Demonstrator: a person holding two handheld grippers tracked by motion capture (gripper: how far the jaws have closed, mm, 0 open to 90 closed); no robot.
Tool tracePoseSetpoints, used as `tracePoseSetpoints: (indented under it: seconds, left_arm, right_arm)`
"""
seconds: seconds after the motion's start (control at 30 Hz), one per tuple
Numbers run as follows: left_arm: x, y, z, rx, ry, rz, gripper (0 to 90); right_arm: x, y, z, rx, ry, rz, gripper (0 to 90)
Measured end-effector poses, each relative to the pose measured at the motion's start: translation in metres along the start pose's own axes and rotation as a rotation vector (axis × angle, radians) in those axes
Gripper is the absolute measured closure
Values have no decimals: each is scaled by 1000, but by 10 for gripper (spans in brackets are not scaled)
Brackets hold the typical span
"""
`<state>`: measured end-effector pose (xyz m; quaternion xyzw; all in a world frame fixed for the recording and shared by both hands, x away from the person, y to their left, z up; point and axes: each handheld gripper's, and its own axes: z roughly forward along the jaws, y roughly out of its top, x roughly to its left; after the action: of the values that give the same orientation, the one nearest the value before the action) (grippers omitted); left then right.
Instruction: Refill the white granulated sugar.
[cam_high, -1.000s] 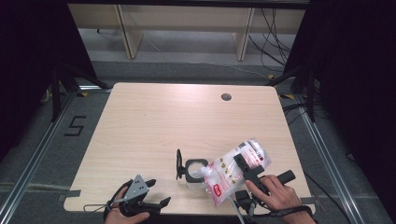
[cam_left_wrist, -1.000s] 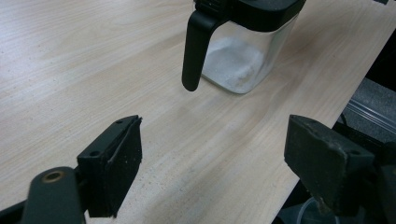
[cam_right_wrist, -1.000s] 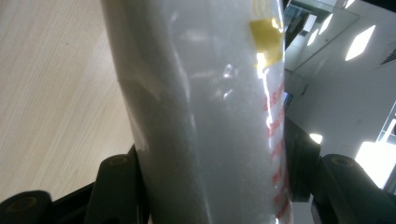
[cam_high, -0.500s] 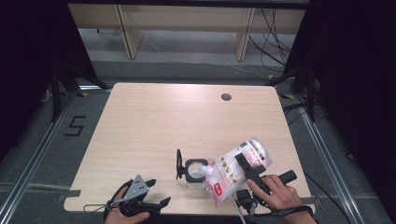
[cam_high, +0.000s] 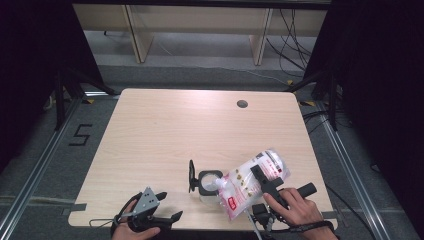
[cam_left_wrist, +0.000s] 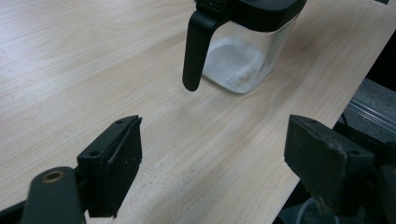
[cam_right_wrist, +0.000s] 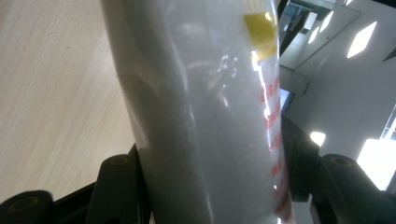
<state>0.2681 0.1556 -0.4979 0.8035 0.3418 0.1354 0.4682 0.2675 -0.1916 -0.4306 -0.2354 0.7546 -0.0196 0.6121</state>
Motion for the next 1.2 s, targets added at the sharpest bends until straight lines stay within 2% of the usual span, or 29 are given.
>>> tracePoseSetpoints:
  seconds: [0.1, 0.13, 0.23, 0.33, 0.4, 0.43, 0.47, 0.67, 0.9, 0.93, 1.07, 1.1, 1.2]
  left_arm:
    - [0, 0, 0, 0, 0, -2, 186]
    - [0, 0, 0, -4, -3, -1, 186]
    - [0, 0, 0, -2, 1, -2, 186]
    - [0, 0, 0, 0, 0, 0, 186]
    - [0, 0, 0, 1, 1, -1, 186]
    - [0, 0, 0, 1, 1, -1, 186]
    - [0, 0, 0, 0, 0, 0, 186]
    - [0, 0, 0, 0, 0, -1, 186]
    - [0, 0, 0, 0, 0, -2, 186]
    - [0, 0, 0, -1, -1, -2, 186]
    - [0, 0, 0, 0, -4, -2, 186]
    - [0, 0, 0, 0, -5, -1, 186]
    - [0, 0, 0, 6, 0, 6, 186]
  right_arm:
    - [1, 1, 1, -7, 5, 0, 468]
    - [1, 1, 2, -15, 6, -17, 469]
    - [3, 1, 3, -11, 15, 12, 470]
    - [3, 0, 4, -17, 18, 2, 471]
    - [4, -1, 5, -16, 18, 16, 472]
    - [2, -1, 6, -30, 12, -7, 473]
    - [3, -1, 5, -20, 28, -3, 473]
    - [3, -1, 6, -30, 11, -4, 475]
    - [-2, -2, -1, -30, -16, -10, 477]
    - [-1, -2, -2, -29, -12, 4, 477]
    - [-3, -1, -3, -31, -14, -26, 478]
    - [0, 0, -3, -20, -10, -5, 477]
    - [2, 0, -2, -25, 1, -6, 478]
